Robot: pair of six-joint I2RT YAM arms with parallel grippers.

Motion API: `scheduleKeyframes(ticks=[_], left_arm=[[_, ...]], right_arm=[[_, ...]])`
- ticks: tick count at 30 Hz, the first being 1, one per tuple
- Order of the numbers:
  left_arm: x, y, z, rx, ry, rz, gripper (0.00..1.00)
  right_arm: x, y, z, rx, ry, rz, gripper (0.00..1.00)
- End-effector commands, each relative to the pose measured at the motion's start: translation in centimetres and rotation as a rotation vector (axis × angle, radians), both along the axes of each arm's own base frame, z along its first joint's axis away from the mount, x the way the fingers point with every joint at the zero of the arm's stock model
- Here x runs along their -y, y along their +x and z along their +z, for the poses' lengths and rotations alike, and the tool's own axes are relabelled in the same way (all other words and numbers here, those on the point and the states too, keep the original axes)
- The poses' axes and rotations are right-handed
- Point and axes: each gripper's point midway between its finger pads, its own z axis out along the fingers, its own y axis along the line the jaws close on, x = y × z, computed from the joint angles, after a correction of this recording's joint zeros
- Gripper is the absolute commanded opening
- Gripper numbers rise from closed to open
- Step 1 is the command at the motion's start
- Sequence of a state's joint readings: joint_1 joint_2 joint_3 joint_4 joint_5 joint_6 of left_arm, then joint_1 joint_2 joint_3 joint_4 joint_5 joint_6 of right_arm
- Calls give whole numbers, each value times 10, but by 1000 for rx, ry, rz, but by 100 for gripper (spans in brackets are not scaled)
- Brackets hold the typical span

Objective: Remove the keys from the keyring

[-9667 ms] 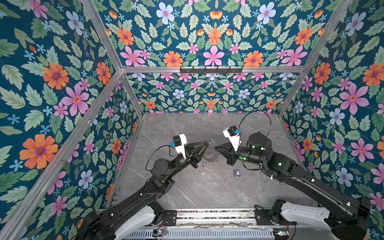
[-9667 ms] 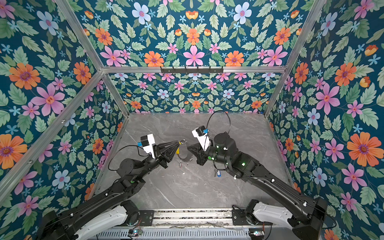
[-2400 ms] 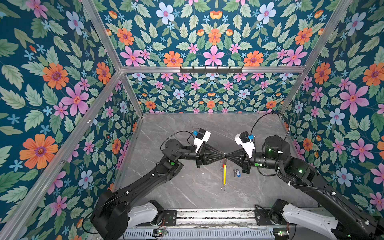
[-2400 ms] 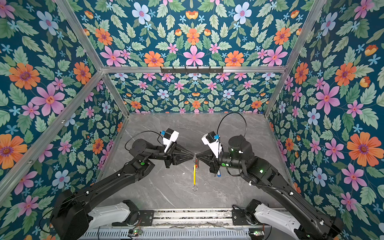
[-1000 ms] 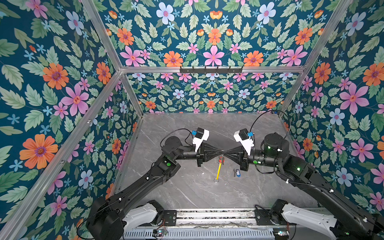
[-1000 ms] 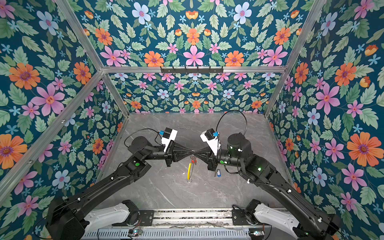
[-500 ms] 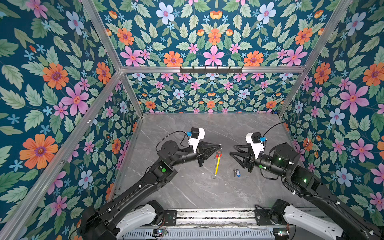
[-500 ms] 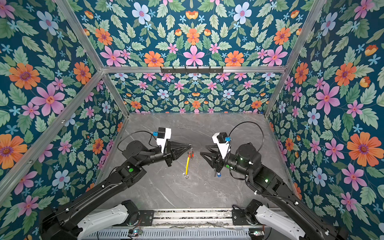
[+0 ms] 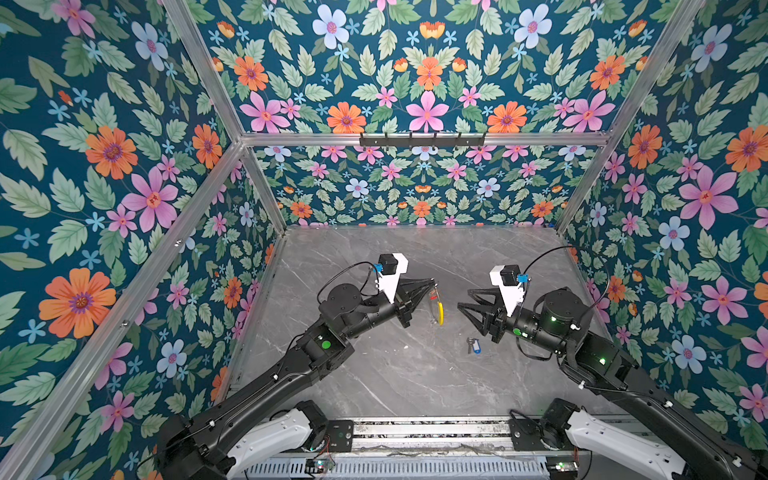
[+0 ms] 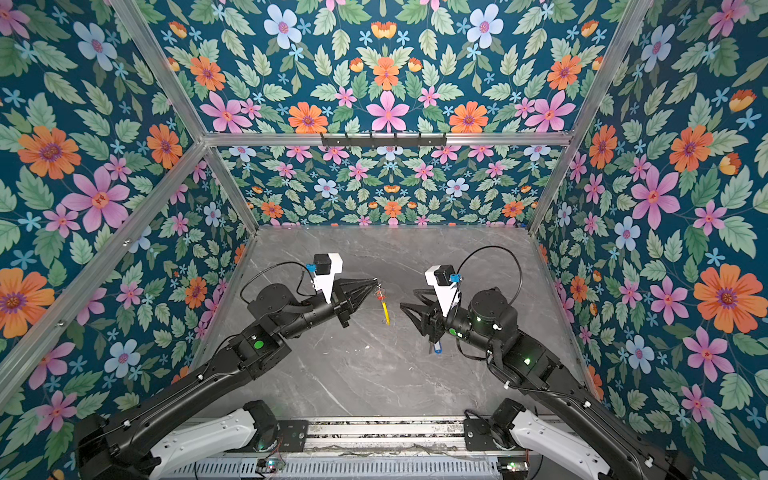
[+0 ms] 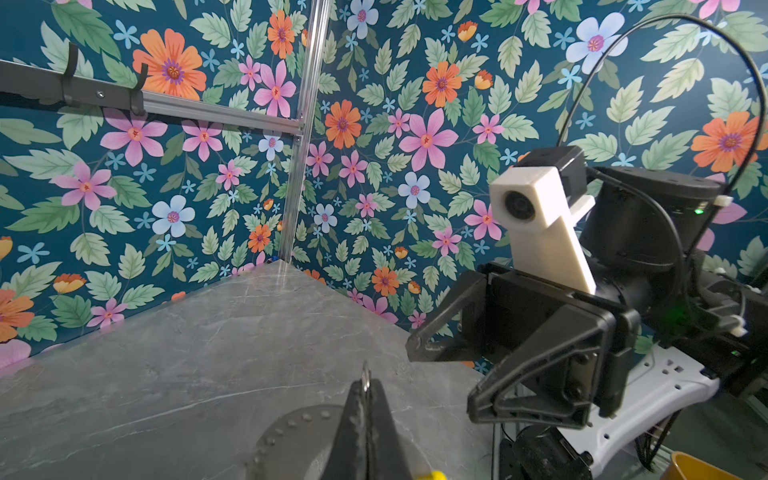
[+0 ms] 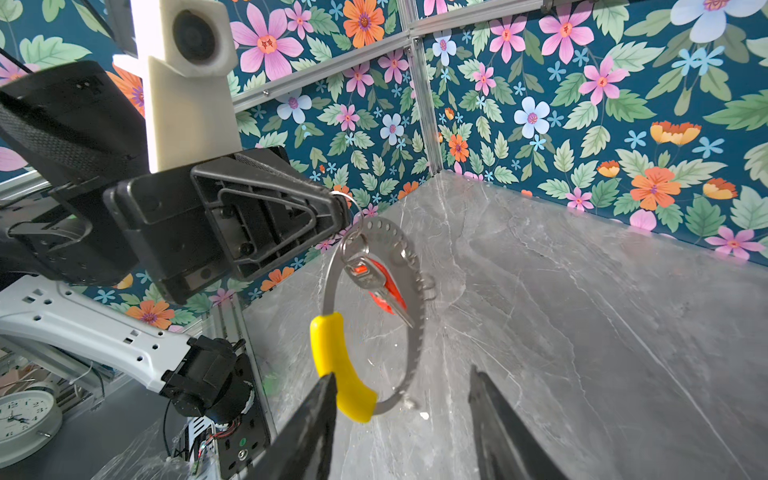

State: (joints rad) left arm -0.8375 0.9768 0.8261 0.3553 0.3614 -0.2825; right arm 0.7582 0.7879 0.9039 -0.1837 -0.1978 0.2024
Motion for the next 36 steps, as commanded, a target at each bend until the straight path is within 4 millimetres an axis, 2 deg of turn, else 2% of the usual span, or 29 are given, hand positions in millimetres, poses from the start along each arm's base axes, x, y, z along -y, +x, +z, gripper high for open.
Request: scheduleKeyframes(ticks=[1,6,12,22,28,31,36], left_arm=[[-3,-1,8,42,-21,11,0],[-3,-3,7,48,-23,4,0],[-2,-8,6,58,-23,-24,0],[-4,-42,9,153,-72,-189,0],[-4,-58,15,173,-101,-291,0],[-3,-59,15,169,-102,-307,0],[-2,-64,15,171,-115,-345,0]], right_arm=[[2,6,9,22,28,-37,54],[3,7,5,20,-10,-38,55],[-7,3,-4,-11,-72,25,55],[-21,-6,-10,-38,-91,171,61],[-35,-26,-10,-47,-61,331,61],[-40,-37,-5,-48,-39,404,61],[-42,-36,-6,-57,-37,411,60]])
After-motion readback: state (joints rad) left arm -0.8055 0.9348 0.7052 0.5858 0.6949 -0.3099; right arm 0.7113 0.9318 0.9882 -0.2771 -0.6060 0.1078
